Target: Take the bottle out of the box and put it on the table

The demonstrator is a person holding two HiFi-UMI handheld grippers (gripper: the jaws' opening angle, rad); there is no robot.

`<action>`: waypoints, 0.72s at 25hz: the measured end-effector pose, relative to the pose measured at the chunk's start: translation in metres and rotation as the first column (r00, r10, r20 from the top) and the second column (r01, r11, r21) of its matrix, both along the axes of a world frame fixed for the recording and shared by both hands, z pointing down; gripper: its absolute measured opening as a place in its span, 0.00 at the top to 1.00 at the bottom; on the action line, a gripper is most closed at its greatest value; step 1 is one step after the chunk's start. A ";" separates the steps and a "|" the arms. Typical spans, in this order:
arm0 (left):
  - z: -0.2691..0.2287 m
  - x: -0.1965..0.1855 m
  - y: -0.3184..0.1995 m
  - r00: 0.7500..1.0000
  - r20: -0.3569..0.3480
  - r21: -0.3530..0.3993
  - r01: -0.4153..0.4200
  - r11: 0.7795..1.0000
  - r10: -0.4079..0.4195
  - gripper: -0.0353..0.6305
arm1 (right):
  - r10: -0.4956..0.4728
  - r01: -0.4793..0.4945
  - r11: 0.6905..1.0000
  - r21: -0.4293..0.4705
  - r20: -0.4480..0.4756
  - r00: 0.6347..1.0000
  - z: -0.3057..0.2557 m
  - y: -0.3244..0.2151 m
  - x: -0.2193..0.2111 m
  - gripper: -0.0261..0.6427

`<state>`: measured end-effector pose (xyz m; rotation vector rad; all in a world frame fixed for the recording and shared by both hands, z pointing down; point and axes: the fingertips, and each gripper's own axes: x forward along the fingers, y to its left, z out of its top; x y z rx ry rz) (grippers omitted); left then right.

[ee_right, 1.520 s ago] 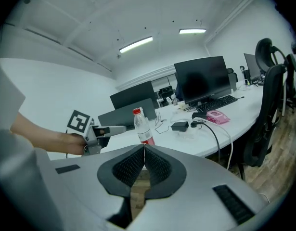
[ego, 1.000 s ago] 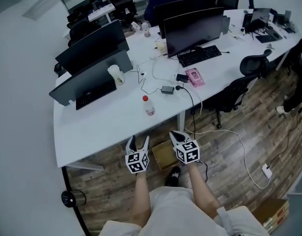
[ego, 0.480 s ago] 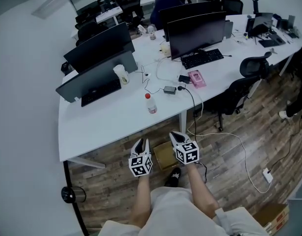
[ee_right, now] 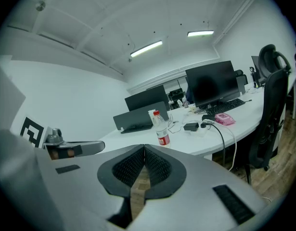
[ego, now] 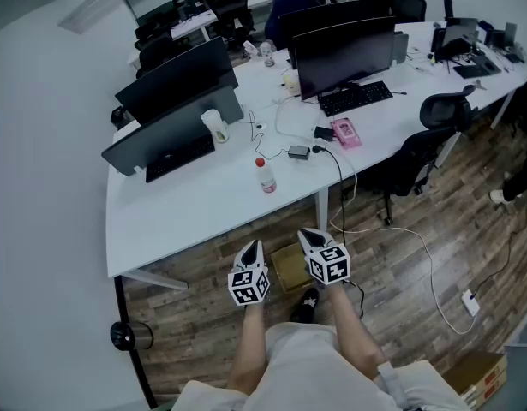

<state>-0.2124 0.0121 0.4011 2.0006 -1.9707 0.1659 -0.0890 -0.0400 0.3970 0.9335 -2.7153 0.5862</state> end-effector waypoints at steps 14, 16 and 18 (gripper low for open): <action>0.002 -0.001 0.002 1.000 0.012 -0.005 0.025 1.000 -0.025 0.92 | -0.028 0.029 0.999 0.017 -0.027 0.999 0.004 0.003 0.004 0.90; 0.003 0.000 0.002 1.000 0.011 -0.009 0.025 1.000 -0.025 0.92 | -0.025 0.026 1.000 0.018 -0.029 0.999 0.004 0.002 0.005 0.90; 0.004 0.000 0.001 1.000 0.011 -0.011 0.025 1.000 -0.025 0.92 | -0.025 0.025 1.000 0.018 -0.031 0.999 0.004 0.001 0.006 0.90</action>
